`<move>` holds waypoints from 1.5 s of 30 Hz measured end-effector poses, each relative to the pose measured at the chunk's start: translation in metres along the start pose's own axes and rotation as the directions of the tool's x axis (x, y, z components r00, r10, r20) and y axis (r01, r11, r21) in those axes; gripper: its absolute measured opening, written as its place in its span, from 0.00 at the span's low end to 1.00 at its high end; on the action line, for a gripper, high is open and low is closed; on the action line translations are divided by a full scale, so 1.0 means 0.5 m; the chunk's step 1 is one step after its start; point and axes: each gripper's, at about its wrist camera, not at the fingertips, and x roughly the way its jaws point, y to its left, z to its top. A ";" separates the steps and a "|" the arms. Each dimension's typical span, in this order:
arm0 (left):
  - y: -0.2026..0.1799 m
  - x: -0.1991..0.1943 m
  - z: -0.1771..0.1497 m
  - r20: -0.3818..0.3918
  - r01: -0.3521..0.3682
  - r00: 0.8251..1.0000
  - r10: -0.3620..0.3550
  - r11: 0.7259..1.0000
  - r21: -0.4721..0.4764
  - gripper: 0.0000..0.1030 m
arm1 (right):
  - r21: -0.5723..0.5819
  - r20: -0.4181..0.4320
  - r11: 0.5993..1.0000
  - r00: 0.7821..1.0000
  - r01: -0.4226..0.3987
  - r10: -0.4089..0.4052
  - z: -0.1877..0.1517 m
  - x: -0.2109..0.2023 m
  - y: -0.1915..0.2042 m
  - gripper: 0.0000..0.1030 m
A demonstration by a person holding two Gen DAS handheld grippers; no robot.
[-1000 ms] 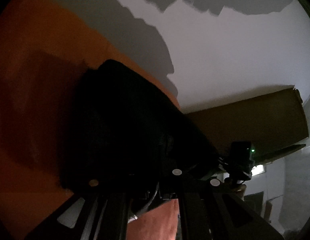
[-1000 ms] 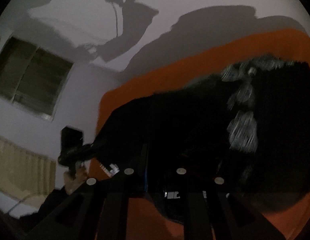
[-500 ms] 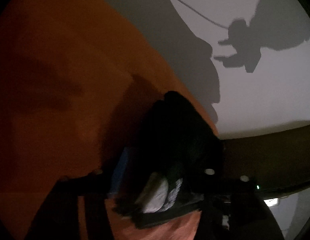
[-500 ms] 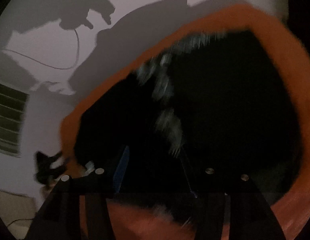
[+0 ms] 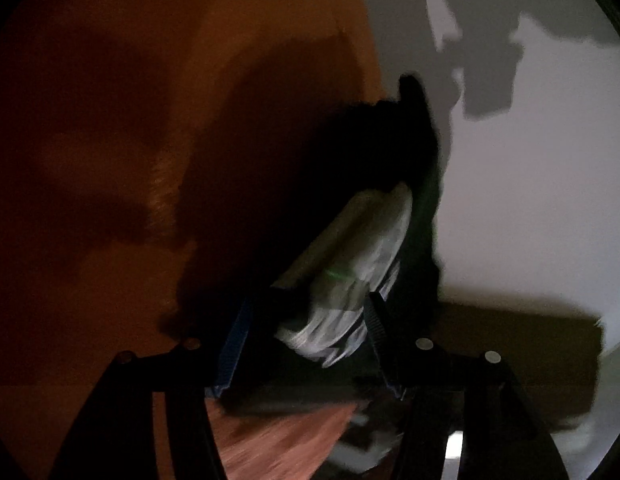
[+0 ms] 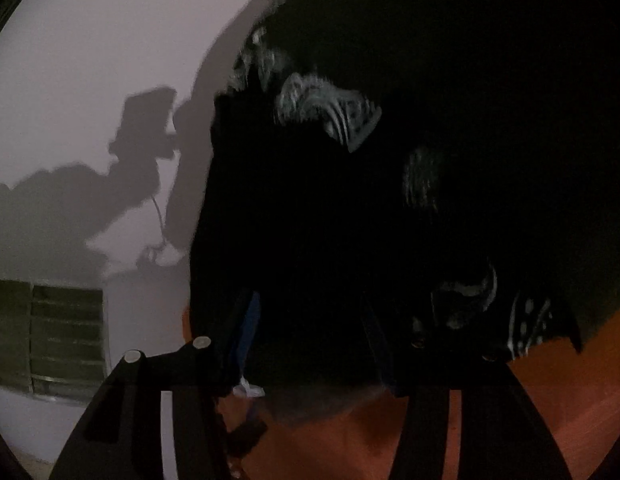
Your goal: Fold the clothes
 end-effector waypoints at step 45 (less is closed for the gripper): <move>0.006 -0.038 -0.054 0.134 -0.398 0.913 0.385 0.913 0.087 0.13 | -0.389 -0.001 0.876 0.950 0.287 -0.311 -0.081 -0.034 0.032 0.00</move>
